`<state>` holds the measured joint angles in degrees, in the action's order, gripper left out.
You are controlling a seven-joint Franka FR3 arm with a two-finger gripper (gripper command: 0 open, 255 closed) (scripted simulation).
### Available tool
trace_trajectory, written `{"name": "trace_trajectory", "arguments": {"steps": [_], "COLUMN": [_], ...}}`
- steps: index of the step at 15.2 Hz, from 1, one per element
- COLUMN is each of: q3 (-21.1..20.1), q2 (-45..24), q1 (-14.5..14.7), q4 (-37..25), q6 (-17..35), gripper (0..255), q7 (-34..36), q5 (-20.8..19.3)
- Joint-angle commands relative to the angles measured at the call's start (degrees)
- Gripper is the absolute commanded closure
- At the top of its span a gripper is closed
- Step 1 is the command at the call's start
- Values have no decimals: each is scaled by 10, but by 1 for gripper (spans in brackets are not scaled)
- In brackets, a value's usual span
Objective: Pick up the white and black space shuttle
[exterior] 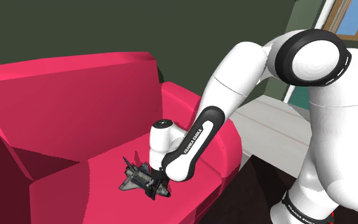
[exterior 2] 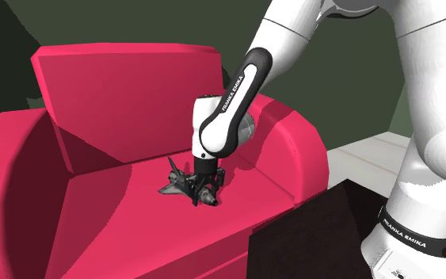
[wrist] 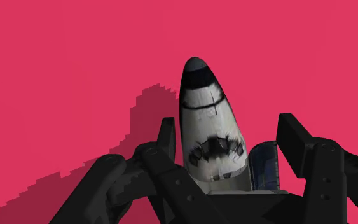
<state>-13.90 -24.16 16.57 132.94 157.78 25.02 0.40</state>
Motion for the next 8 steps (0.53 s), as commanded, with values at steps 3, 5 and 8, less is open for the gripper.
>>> {"name": "trace_trajectory", "arguments": {"steps": [3,5,8], "q3": [-8,-12,-17], "q2": [30,46,68], "q1": [-8,-11,-15], "q4": [5,7,9], "q6": [-24,-38,-58], "gripper": [255,255,255], "q7": [-5,-8,-11], "q5": [9,14,21]}}
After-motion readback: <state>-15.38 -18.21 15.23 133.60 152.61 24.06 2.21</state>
